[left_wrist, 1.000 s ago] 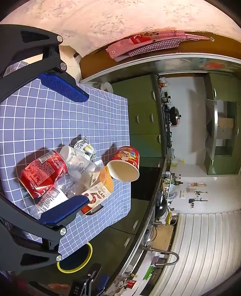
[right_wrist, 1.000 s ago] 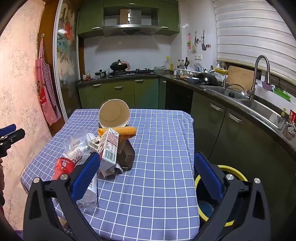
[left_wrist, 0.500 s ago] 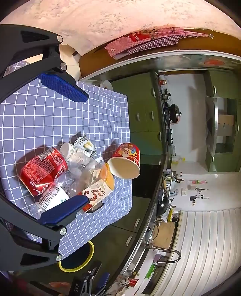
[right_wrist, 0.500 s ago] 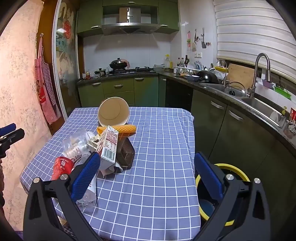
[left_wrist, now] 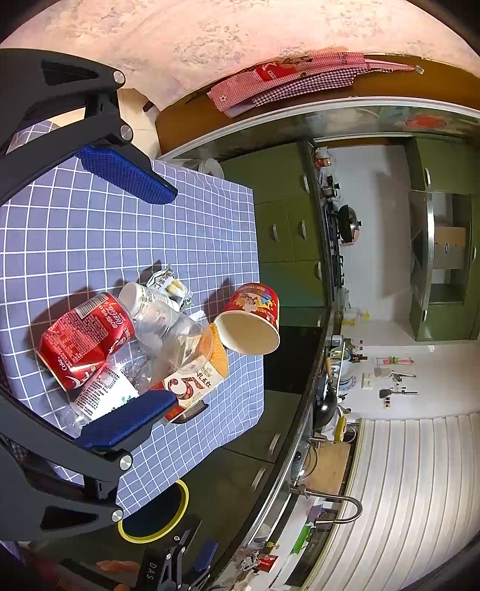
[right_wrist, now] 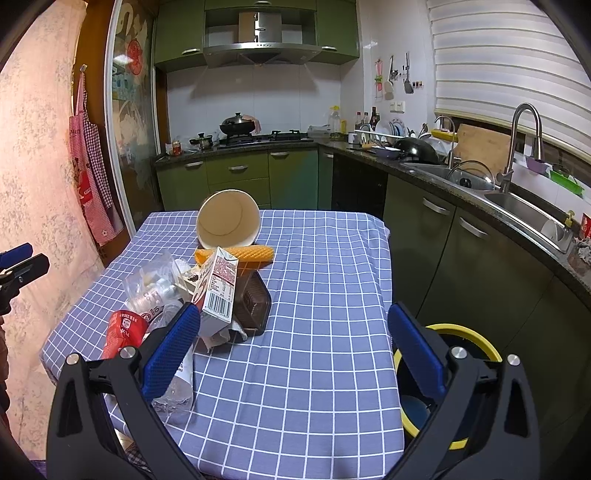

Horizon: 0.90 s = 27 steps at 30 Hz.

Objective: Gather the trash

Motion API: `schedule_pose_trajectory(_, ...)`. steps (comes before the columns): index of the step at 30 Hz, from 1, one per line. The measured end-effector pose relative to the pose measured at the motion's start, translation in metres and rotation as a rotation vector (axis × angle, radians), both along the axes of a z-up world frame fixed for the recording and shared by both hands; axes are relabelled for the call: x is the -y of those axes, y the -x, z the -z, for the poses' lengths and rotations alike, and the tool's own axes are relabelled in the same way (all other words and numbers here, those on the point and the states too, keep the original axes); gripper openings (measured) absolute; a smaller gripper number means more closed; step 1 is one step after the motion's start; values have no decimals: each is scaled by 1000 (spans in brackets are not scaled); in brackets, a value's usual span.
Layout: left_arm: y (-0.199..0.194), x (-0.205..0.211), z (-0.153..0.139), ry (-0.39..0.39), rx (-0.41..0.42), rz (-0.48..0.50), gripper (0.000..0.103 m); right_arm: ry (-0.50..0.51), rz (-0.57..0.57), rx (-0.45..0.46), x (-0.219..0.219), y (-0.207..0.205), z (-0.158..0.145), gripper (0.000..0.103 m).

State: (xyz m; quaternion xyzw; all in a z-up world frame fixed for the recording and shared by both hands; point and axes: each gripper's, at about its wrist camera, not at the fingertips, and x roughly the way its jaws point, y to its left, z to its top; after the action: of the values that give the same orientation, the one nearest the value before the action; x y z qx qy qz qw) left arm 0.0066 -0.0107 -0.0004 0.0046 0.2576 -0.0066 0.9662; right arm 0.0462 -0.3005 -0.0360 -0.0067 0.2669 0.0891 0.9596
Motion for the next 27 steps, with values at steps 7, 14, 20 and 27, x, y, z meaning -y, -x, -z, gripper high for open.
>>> schedule_pose_trajectory(7,-2,3,3,-7,-6,10,99,-1,-1,-3,-1,-1,3,97)
schedule_pose_trajectory(14,-4,4,3,-10,-10,13,99,-3,-5,-10,-5,-3,7,97)
schedule_pose_trajectory(20,-5,4,4,-8,-12,18,99,-10,-9,-14,-6,-2,10,97)
schedule_pose_trajectory(27,-5,5,6,-11,-15,22,99,-11,-10,-18,-5,-2,9,97)
